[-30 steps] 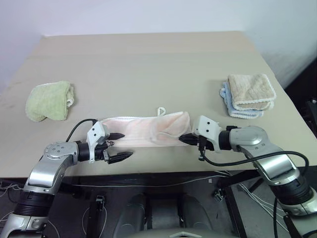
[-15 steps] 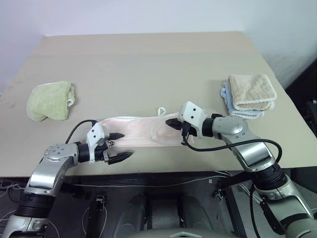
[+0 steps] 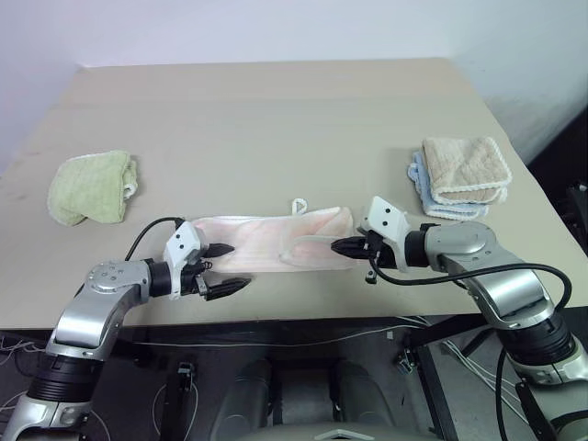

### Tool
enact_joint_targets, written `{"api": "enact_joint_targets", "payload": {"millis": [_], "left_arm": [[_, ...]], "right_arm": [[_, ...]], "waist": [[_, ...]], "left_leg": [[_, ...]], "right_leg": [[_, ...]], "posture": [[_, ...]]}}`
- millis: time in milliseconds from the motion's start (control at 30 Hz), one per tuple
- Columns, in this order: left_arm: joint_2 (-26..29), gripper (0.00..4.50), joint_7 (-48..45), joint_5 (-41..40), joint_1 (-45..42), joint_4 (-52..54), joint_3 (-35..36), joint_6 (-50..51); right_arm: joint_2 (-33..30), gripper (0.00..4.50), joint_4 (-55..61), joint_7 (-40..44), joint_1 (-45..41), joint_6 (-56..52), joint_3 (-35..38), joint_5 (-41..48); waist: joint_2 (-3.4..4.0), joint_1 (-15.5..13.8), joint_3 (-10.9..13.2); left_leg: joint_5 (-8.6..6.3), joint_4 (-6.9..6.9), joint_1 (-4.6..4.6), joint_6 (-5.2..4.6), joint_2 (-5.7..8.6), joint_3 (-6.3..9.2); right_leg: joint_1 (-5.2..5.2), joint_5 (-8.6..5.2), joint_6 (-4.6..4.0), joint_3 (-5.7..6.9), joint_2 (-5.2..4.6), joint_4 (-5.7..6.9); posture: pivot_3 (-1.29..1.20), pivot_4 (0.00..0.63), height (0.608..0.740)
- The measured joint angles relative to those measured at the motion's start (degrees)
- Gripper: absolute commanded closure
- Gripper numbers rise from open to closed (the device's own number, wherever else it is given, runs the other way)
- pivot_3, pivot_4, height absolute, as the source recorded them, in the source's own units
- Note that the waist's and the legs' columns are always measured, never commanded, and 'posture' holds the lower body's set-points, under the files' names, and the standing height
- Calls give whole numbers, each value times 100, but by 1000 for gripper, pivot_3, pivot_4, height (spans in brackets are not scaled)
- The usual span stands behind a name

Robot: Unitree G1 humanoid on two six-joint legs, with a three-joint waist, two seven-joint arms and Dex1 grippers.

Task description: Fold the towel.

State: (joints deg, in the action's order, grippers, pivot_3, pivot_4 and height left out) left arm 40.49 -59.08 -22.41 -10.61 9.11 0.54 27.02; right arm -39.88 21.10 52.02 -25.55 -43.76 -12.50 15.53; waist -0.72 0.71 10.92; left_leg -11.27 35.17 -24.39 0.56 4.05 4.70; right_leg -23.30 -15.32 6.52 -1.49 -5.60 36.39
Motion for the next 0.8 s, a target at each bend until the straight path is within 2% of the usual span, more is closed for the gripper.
{"api": "enact_joint_targets", "payload": {"millis": [233,500,700,800], "left_arm": [[11,0,117,-117,-119,369,-1,500],[145,0,141,-201,-104,441,29,586],[147,0,18,-182,-17,185,28,285],[147,0,11,-183,28,179,27,219]], "right_arm": [[-47,4463,-7,-26,41,29,-6,-16],[-377,4463,-43,61,208,98,-149,-191],[-290,4463,-273,-115,189,185,-270,-402],[2,4463,-357,-292,44,152,-265,-401]], "waist": [[0,-5,0],[0,-2,0],[0,-3,0],[0,4,0]], "left_leg": [[0,0,-1,0,1,0],[0,1,-1,0,0,-1],[0,1,-1,0,1,-1],[0,1,-1,0,0,0]], "right_leg": [[0,0,1,1,1,-1],[1,0,0,0,1,-1],[0,0,0,0,0,-2],[0,0,0,-1,0,-1]], "posture": [[0,150,740],[0,150,740],[0,150,740],[0,150,740]]}}
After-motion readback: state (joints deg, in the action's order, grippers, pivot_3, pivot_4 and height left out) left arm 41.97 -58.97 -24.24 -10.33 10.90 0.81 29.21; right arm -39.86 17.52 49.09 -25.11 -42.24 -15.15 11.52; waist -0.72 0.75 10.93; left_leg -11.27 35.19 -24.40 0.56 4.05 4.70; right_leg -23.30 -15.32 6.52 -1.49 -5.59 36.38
